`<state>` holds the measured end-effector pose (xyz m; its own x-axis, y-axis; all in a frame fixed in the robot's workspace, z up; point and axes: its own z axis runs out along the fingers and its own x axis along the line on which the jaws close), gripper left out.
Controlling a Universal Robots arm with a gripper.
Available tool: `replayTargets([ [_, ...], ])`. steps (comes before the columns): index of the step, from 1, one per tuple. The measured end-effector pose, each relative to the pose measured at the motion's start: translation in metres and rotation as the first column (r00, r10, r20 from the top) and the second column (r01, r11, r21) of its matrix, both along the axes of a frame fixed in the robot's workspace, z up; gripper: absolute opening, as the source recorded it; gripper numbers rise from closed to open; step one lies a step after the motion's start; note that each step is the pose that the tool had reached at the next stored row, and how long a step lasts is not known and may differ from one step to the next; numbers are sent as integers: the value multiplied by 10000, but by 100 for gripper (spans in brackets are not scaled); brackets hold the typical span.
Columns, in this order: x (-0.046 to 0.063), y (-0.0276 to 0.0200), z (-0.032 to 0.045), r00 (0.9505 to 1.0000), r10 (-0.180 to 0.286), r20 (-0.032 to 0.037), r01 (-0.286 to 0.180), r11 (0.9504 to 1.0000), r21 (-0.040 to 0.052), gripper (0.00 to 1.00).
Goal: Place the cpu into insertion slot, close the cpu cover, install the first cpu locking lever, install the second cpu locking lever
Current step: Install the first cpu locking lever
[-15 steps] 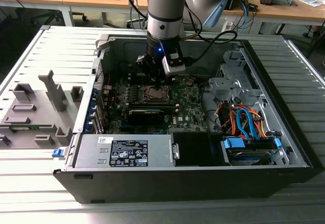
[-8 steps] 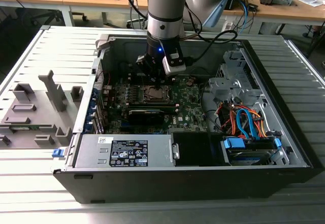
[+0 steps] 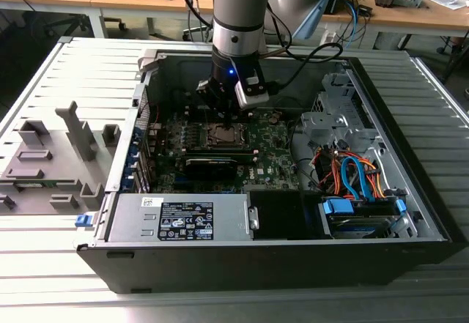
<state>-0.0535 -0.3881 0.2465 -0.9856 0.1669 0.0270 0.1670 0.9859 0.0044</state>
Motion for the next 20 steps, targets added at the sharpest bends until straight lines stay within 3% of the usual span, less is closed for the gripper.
replayTargets([
  [20,0,0,0,9994,349,1,-349,9994,0,11],
])
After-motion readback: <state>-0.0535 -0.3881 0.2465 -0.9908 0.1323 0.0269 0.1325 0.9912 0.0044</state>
